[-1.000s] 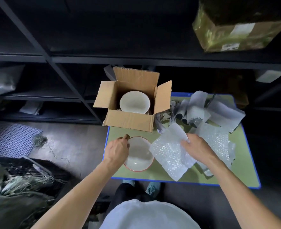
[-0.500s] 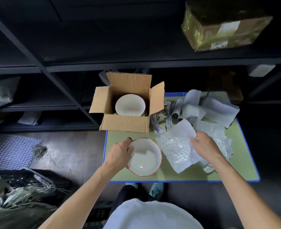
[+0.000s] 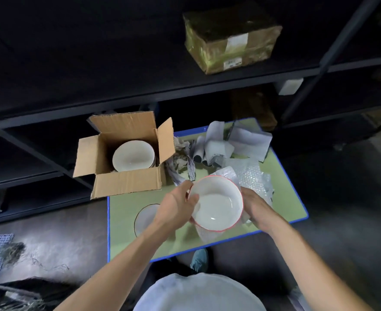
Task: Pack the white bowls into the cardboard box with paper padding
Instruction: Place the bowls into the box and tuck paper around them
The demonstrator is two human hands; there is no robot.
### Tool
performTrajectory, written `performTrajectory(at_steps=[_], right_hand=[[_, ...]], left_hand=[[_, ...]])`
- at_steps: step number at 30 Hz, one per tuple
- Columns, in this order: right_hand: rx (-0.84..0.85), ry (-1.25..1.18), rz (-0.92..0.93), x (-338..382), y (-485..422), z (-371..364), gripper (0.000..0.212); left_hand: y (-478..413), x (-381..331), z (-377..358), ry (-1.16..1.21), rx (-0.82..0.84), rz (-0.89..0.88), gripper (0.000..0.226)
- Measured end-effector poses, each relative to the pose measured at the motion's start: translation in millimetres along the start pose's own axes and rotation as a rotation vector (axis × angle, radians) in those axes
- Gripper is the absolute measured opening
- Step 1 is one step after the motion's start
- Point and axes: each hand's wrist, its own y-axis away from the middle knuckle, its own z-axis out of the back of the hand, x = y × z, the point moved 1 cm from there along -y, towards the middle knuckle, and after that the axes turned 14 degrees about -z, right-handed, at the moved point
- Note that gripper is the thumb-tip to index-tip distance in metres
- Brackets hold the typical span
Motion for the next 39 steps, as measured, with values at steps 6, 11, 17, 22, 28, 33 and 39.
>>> performTrajectory(at_steps=[6, 11, 17, 22, 28, 33, 39], right_hand=[[0.068, -0.246, -0.123, -9, -8, 3, 0.042], [0.145, -0.153, -0.124, -6, -5, 7, 0.068], [0.072, -0.107, -0.065, -2, -7, 14, 0.028], [0.070, -0.055, -0.042, 5, -5, 12, 0.024], [0.082, 0.109, 0.034, 24, 9, 1, 0.032], [0.013, 0.263, 0.108, 47, 16, -10, 0.046], [-0.061, 0.421, 0.202, 88, 27, -44, 0.039]], left_hand=[[-7, -7, -1, -0.005, -0.028, -0.001, 0.006], [-10, -9, -1, 0.038, -0.051, 0.035, 0.012], [-3, -8, 2, 0.007, -0.083, 0.156, 0.048], [7, -8, 4, 0.262, 0.028, 0.316, 0.082], [13, -14, 6, 0.377, -0.040, 0.032, 0.041], [19, -13, 24, 0.389, -0.165, 0.012, 0.024], [24, -10, 72, 0.270, -0.288, 0.030, 0.043]])
